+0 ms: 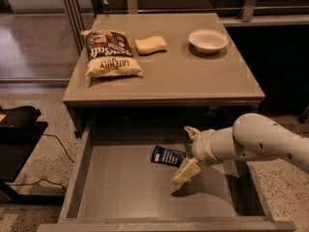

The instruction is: Pick rxbar blueberry from top drawer and place on counter

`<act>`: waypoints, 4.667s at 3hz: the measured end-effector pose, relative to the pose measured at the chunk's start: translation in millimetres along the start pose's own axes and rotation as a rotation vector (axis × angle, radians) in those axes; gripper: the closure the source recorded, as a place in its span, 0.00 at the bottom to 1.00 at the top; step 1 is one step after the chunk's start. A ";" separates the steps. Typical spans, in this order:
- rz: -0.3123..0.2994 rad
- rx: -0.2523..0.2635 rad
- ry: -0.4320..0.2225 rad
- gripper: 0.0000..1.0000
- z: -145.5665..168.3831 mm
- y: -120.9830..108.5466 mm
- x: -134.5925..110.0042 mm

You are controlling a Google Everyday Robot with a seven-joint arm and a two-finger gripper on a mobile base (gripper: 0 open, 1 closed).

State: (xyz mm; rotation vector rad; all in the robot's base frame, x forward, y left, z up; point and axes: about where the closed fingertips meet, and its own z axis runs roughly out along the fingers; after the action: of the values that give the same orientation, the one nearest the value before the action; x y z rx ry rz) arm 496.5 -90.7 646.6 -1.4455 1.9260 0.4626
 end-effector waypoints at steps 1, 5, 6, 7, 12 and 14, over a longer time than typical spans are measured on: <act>-0.013 -0.013 -0.009 0.00 22.6 -8.4 6.9; 0.014 -0.049 -0.006 0.19 54.1 -9.7 26.5; 0.014 -0.049 -0.006 0.42 54.1 -9.7 26.5; 0.014 -0.049 -0.006 0.65 54.1 -9.7 26.5; 0.006 -0.147 0.025 1.00 -0.3 -8.0 -31.0; -0.054 -0.088 0.011 1.00 -82.8 -35.4 -100.5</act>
Offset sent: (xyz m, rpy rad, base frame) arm 0.0312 0.0068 -0.0589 0.0023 0.0237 0.0276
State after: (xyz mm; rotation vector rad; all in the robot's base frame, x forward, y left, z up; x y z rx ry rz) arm 520.4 -84.5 779.3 -1.5555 1.8908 0.5208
